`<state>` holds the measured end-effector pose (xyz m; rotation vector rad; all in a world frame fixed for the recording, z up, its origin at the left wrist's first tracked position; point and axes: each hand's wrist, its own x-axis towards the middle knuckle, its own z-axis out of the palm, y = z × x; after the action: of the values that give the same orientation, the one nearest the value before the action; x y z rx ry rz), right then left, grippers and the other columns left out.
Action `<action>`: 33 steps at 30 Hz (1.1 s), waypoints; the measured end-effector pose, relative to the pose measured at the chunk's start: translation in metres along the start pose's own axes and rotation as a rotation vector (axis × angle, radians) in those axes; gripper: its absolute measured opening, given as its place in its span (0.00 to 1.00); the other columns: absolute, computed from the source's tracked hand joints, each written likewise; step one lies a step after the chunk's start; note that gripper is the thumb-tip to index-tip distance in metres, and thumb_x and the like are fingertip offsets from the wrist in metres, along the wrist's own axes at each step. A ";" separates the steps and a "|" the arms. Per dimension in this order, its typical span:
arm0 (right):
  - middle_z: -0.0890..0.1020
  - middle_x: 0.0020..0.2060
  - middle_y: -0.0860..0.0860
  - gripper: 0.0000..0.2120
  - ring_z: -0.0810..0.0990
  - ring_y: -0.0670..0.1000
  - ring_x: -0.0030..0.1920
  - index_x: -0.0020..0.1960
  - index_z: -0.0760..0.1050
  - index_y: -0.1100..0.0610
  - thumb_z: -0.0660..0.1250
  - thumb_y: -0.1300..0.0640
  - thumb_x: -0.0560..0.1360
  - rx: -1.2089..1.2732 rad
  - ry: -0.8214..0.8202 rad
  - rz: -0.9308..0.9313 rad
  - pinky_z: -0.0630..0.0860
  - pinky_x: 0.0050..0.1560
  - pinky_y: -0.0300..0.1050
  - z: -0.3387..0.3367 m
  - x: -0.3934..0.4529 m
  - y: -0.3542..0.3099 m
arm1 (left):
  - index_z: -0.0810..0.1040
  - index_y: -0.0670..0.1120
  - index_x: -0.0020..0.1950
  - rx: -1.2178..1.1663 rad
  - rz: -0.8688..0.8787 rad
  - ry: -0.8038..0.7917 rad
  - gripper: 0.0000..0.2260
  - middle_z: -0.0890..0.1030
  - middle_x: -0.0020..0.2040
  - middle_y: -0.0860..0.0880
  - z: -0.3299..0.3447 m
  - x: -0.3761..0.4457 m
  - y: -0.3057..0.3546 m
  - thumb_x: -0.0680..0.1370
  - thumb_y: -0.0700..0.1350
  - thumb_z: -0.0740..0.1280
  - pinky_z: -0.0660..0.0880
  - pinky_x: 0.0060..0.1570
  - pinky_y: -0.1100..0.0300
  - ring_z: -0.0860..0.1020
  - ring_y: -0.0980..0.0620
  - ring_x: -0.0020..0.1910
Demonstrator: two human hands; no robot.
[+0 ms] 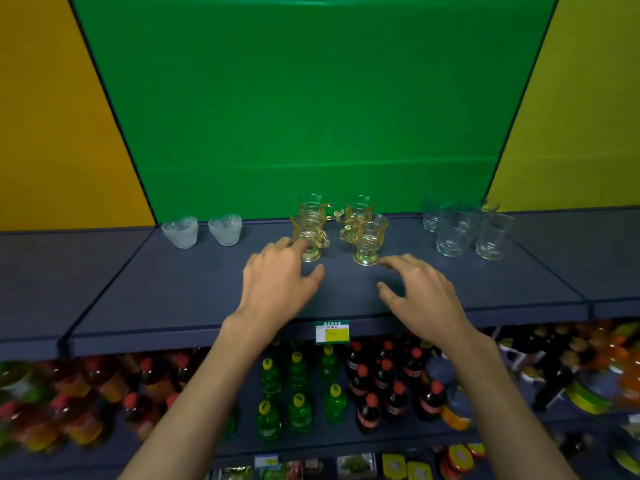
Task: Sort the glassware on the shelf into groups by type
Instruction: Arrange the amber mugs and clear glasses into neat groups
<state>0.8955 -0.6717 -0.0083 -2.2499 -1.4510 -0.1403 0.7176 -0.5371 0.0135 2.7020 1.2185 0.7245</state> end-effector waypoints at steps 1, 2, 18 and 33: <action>0.78 0.62 0.49 0.20 0.76 0.55 0.62 0.70 0.72 0.50 0.65 0.49 0.79 0.009 -0.005 -0.012 0.73 0.56 0.50 0.001 0.004 0.003 | 0.77 0.52 0.65 -0.012 -0.042 0.020 0.19 0.80 0.61 0.48 0.000 0.004 0.000 0.77 0.57 0.65 0.73 0.52 0.50 0.78 0.42 0.58; 0.78 0.62 0.49 0.20 0.76 0.55 0.62 0.70 0.72 0.50 0.65 0.49 0.79 0.019 -0.006 -0.021 0.73 0.56 0.50 0.002 0.009 0.005 | 0.77 0.52 0.65 -0.027 -0.086 0.036 0.19 0.80 0.60 0.48 0.001 0.009 0.001 0.77 0.58 0.65 0.73 0.51 0.50 0.78 0.41 0.58; 0.78 0.62 0.50 0.42 0.77 0.52 0.62 0.74 0.65 0.56 0.77 0.40 0.68 0.273 0.022 0.199 0.74 0.60 0.49 0.040 0.114 0.048 | 0.65 0.48 0.72 -0.220 -0.321 0.018 0.40 0.73 0.65 0.45 0.058 0.086 -0.013 0.68 0.70 0.69 0.72 0.56 0.47 0.74 0.40 0.64; 0.85 0.44 0.42 0.20 0.84 0.39 0.44 0.53 0.77 0.48 0.81 0.51 0.65 0.673 -0.033 0.131 0.80 0.46 0.38 0.068 0.122 0.050 | 0.66 0.45 0.70 -0.322 -0.532 0.033 0.39 0.73 0.69 0.45 0.073 0.117 0.003 0.67 0.64 0.73 0.70 0.59 0.48 0.73 0.40 0.66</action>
<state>0.9828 -0.5578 -0.0455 -1.7789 -1.1331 0.3756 0.8198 -0.4457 -0.0052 1.9905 1.5735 0.7979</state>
